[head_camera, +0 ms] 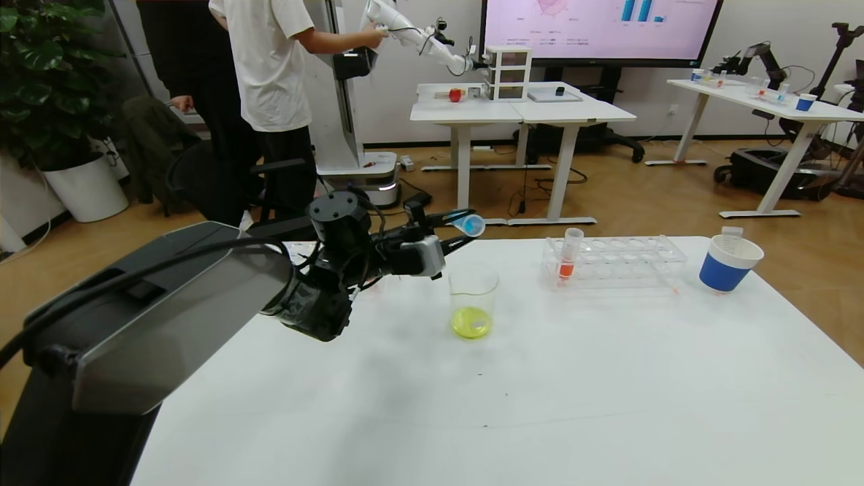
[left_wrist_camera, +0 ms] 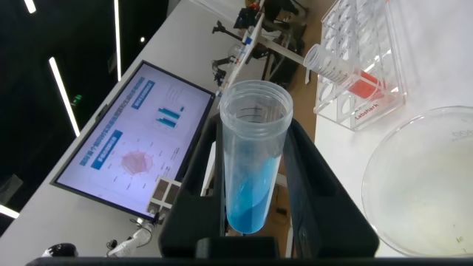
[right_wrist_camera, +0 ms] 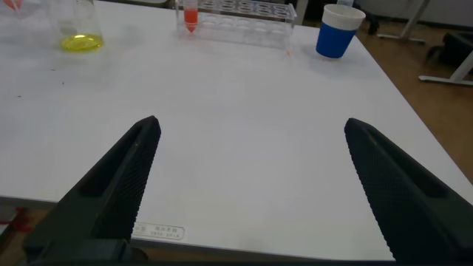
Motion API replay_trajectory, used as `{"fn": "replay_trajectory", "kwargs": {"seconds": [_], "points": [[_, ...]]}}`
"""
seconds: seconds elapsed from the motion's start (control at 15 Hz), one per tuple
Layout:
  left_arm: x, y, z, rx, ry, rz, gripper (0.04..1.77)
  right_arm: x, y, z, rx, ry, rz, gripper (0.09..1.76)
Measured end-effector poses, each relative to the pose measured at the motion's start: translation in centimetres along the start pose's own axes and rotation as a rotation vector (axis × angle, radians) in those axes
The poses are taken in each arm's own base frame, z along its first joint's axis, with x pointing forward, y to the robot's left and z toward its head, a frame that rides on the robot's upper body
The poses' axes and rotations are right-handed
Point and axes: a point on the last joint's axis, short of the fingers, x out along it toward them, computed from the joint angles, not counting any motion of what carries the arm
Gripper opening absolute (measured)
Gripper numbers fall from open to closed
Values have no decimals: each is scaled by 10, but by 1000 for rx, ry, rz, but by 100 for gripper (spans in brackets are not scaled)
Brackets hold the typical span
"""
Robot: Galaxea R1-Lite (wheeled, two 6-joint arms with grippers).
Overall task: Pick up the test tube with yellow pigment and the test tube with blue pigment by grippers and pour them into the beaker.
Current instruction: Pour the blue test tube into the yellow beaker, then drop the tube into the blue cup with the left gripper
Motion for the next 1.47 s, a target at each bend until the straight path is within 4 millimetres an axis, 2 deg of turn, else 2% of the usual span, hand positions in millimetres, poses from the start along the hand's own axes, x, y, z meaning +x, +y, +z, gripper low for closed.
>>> {"fn": "replay_trajectory", "kwargs": {"seconds": [0.73, 1.47], "points": [[2, -21, -7, 190, -13, -6, 51, 0, 0, 0, 0, 0, 0, 174], [-5, -27, -17, 341, 23, -21, 51, 0, 0, 0, 0, 0, 0, 174]]}}
